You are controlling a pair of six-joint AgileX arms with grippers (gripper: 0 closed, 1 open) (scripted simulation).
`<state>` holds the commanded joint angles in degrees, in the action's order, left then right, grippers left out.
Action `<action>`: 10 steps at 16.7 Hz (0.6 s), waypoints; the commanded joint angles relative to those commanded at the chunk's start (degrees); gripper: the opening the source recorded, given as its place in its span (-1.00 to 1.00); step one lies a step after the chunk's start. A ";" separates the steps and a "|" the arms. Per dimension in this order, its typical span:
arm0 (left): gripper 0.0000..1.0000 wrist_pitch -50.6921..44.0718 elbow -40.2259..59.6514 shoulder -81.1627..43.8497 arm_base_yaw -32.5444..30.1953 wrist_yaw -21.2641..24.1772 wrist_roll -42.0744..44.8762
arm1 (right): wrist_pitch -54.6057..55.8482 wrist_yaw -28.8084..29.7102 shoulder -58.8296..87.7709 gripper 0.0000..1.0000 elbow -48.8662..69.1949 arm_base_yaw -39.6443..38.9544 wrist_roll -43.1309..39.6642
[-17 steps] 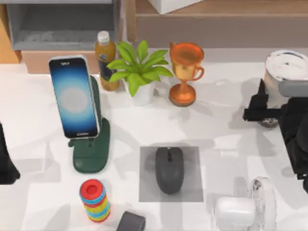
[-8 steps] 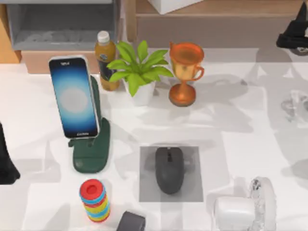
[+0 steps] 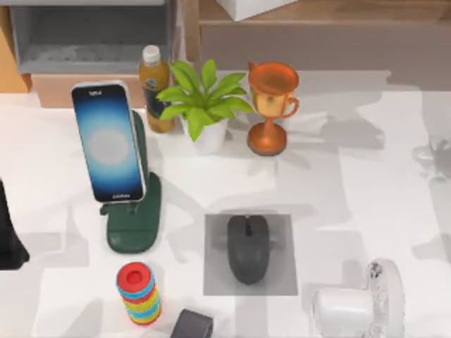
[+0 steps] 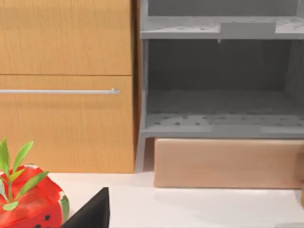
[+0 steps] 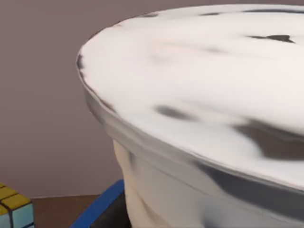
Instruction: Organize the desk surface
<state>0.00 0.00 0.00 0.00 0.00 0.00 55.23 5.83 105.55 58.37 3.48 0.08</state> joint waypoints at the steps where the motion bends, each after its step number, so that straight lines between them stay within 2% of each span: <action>1: 1.00 0.00 0.00 0.00 0.00 0.00 0.00 | -3.15 -1.80 0.62 -1.00 2.48 1.38 -0.10; 10: 1.00 0.00 0.00 0.00 0.00 0.00 0.00 | -25.39 -15.31 6.51 -1.00 20.65 9.45 -0.85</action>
<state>0.00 0.00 0.00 0.00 0.00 0.00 29.84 -9.48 112.07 79.02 12.92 -0.77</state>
